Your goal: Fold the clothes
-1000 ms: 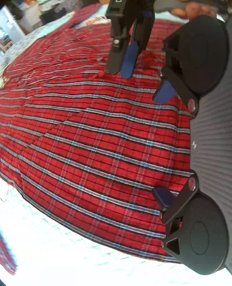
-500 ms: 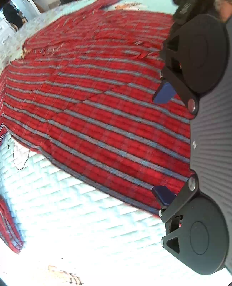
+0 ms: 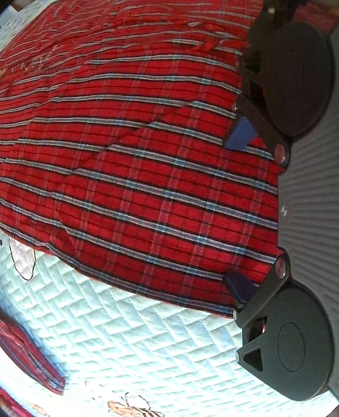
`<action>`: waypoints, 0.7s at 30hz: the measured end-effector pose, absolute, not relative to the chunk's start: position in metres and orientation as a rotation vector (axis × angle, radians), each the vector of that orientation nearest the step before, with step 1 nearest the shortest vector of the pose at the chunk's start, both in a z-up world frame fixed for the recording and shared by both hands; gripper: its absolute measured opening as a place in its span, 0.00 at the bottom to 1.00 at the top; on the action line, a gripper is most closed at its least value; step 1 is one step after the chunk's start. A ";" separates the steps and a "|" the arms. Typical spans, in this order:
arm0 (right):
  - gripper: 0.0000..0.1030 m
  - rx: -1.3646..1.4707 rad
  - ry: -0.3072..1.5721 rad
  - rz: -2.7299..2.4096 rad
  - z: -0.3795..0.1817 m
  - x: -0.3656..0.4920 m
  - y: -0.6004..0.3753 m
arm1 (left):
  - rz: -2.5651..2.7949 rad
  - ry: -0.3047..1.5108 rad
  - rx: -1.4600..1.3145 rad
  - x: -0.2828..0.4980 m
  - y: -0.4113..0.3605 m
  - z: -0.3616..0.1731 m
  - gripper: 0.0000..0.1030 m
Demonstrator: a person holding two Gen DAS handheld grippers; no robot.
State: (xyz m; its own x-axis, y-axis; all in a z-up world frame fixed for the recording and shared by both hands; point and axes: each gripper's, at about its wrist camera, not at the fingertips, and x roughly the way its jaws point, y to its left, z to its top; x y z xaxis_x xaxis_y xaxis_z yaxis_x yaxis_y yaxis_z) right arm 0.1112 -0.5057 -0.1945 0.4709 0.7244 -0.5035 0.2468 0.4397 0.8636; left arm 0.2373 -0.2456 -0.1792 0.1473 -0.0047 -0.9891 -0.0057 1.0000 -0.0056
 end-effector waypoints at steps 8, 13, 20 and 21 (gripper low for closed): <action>0.56 1.096 1.066 0.472 -0.176 0.117 -0.495 | 0.025 1.416 -0.001 0.244 -0.251 -0.184 1.00; 0.50 1.048 1.121 0.411 -0.190 0.099 -0.504 | 0.031 1.414 0.001 0.243 -0.257 -0.190 1.00; 0.58 1.066 1.092 0.387 -0.170 0.099 -0.512 | 0.030 1.410 0.007 0.238 -0.258 -0.188 1.00; 0.58 1.065 1.077 0.410 -0.169 0.106 -0.506 | 0.030 1.409 0.008 0.237 -0.258 -0.187 1.00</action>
